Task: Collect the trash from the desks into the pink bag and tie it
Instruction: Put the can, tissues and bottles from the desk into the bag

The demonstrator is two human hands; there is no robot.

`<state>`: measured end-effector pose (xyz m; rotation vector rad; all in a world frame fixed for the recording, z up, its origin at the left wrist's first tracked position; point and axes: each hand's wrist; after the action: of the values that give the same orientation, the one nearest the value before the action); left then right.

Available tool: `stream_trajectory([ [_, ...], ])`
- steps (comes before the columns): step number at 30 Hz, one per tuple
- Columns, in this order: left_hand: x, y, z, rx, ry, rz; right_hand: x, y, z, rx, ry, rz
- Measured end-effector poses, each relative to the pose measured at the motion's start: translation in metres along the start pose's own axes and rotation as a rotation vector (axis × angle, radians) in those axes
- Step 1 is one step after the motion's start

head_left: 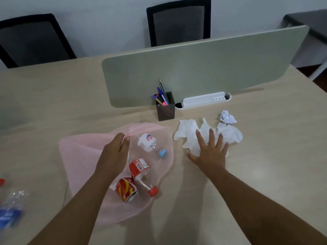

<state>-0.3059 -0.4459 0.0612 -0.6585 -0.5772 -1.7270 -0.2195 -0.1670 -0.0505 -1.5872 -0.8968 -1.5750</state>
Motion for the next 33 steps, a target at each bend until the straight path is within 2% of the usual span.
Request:
stream_trajectory([
  [2,-0.005,-0.002,-0.002,0.003,-0.002,0.000,-0.015,-0.006,0.014,-0.049,0.040,-0.071],
  [3,-0.007,-0.003,-0.003,0.004,-0.002,0.004,-0.019,-0.006,0.016,-0.053,0.014,-0.052],
  [6,-0.009,-0.006,-0.003,0.024,-0.002,0.010,-0.033,0.004,0.012,-0.007,-0.025,0.123],
  [11,-0.002,-0.007,0.001,0.028,-0.019,0.018,-0.027,0.018,0.005,0.089,-0.117,0.269],
  [14,0.008,-0.007,0.004,0.022,0.007,0.023,-0.008,0.019,-0.015,0.243,-0.156,0.355],
  [18,0.028,-0.001,0.004,0.011,0.011,0.048,0.029,0.043,-0.072,0.553,-0.251,0.407],
  [20,0.041,0.005,0.004,0.016,0.026,0.060,0.045,0.060,-0.109,0.710,-0.260,0.382],
  [23,0.064,0.015,-0.001,0.000,0.027,0.091,0.068,0.074,-0.165,0.836,-0.265,0.276],
  [26,0.087,0.025,-0.011,0.004,0.033,0.115,0.078,0.078,-0.201,0.908,-0.228,-0.068],
  [28,0.099,0.031,-0.019,0.019,0.047,0.123,0.078,0.078,-0.210,0.911,-0.189,-0.184],
  [31,0.108,0.037,-0.029,0.020,0.071,0.132,0.076,0.079,-0.206,0.920,-0.185,-0.146],
  [33,0.108,0.037,-0.032,0.008,0.081,0.125,0.072,0.082,-0.196,0.935,-0.157,-0.060],
])
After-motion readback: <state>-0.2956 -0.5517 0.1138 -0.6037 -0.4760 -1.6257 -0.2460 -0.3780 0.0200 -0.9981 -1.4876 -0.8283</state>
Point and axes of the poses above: each hand's wrist, its own y-axis away from the middle knuckle, its own x-axis out of the back of the hand, z = x × y, and after that the axes turned 5 degrees about y, right-handed
